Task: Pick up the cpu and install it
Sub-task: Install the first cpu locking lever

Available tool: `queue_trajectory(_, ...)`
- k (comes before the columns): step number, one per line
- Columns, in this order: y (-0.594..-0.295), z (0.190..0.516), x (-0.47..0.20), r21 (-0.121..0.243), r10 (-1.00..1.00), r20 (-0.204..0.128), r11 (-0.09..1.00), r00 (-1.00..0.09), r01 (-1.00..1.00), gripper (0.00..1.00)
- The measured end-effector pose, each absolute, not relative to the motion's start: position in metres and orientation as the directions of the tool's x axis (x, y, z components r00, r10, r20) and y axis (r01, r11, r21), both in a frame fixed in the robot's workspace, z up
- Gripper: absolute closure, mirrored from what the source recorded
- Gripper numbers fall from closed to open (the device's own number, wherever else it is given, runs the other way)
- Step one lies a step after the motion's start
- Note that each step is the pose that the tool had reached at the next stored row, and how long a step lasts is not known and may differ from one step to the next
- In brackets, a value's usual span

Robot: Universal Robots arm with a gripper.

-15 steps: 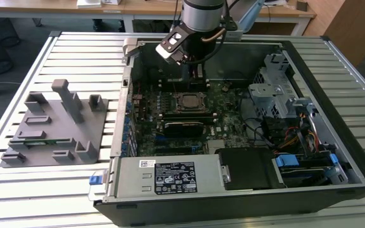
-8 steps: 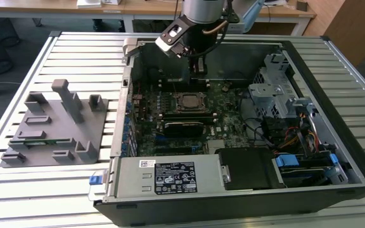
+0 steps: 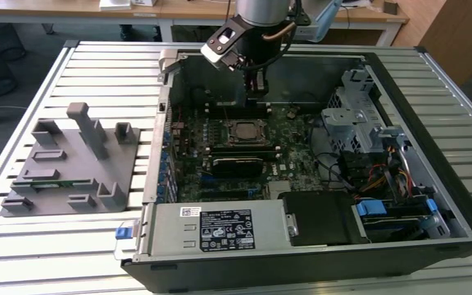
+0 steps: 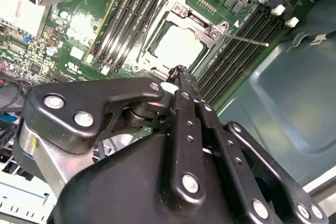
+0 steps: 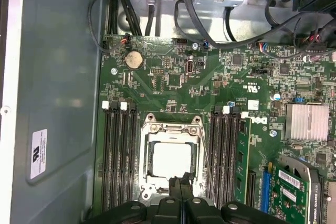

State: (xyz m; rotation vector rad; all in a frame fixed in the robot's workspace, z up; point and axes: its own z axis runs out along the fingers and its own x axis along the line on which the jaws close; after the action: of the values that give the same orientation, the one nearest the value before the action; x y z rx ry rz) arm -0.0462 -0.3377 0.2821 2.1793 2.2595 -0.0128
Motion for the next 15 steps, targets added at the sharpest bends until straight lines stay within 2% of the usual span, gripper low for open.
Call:
queue_trajectory(3, -0.3377, 0.2822, -0.0467, -0.004, 0.999, -0.008, 0.048, -0.048, 0.999, 0.89)
queue_trajectory(15, -0.3377, 0.2820, -0.0467, -0.004, 0.968, -0.008, 0.249, -0.249, 0.968, 0.89)
